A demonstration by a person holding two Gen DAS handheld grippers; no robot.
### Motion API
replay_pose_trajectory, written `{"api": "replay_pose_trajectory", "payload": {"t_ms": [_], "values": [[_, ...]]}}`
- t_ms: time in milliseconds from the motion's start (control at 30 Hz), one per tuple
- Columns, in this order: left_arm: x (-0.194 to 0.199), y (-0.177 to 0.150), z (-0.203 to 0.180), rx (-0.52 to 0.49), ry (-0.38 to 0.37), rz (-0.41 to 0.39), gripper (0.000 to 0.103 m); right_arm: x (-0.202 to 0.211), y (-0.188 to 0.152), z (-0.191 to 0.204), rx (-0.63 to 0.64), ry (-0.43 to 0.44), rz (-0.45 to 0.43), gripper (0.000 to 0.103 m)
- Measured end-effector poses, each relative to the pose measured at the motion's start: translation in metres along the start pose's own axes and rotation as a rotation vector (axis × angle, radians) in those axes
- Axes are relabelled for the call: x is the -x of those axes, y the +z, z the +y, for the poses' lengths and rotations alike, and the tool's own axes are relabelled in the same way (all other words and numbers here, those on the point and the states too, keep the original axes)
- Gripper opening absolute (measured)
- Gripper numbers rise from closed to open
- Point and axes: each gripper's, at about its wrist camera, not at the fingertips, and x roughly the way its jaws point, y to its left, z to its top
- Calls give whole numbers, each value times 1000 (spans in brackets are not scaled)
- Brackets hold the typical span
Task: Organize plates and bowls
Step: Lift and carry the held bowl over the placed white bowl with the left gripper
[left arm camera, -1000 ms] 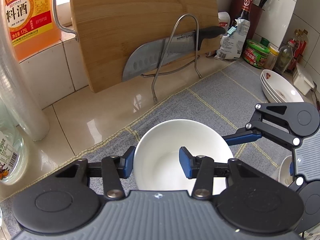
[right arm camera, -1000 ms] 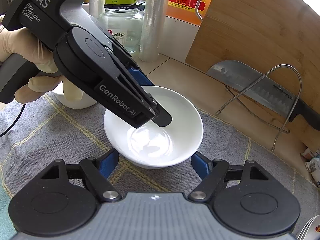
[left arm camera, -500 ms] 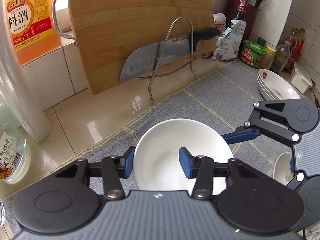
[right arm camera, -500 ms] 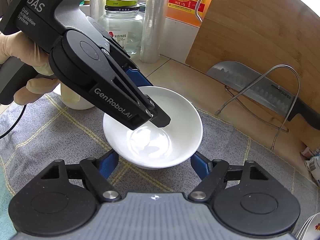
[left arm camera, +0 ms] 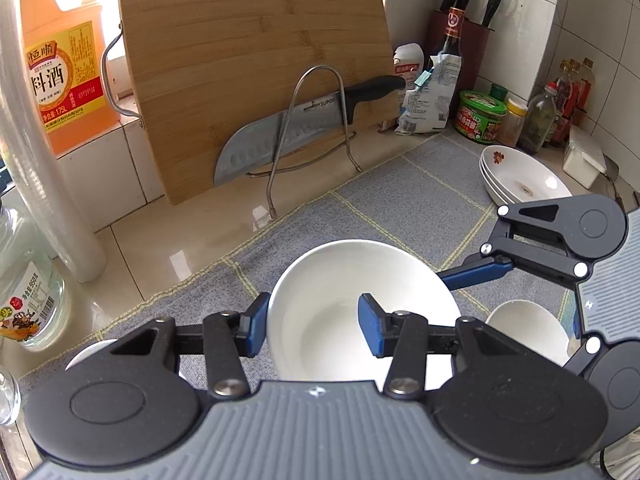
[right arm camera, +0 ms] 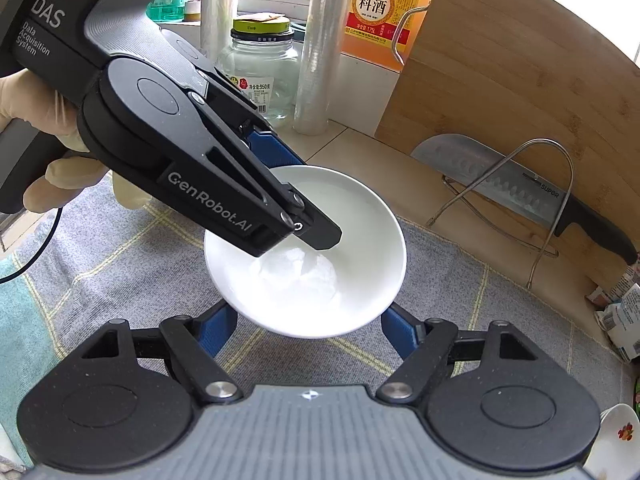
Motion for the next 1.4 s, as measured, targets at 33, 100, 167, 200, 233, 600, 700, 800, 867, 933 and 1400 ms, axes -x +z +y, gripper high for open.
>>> {"api": "replay_pose_trajectory", "payload": {"t_ms": [33, 100, 167, 200, 233, 600, 700, 800, 867, 933, 1400], "values": [[2, -1, -3, -1, -1, -3, 46, 4, -2, 2, 2, -1, -3, 83], [7, -1, -9, -2, -1, -9, 46, 12, -5, 5, 5, -5, -6, 83], [11, -2, -15, -6, 2, -13, 46, 19, -8, 8, 7, -9, -11, 83], [13, -3, -19, -8, 2, -14, 46, 23, -10, 9, 6, -10, -14, 83], [15, -3, -23, -11, 3, -16, 46, 26, -11, 10, 6, -11, -17, 83], [32, -8, -63, -41, -5, -24, 46, 64, -37, 18, -8, -21, -30, 83], [33, -9, -73, -44, -12, -23, 46, 74, -45, 17, -10, -24, -29, 83], [32, -8, -81, -54, -21, -20, 46, 83, -53, 15, -17, -32, -28, 83], [31, -7, -88, -64, -30, -19, 46, 88, -58, 13, -23, -38, -27, 83], [28, -5, -95, -74, -40, -18, 46, 92, -62, 11, -30, -46, -26, 83], [4, -6, -122, -105, -102, 22, 46, 103, -94, -4, -97, -77, 15, 83]]}}
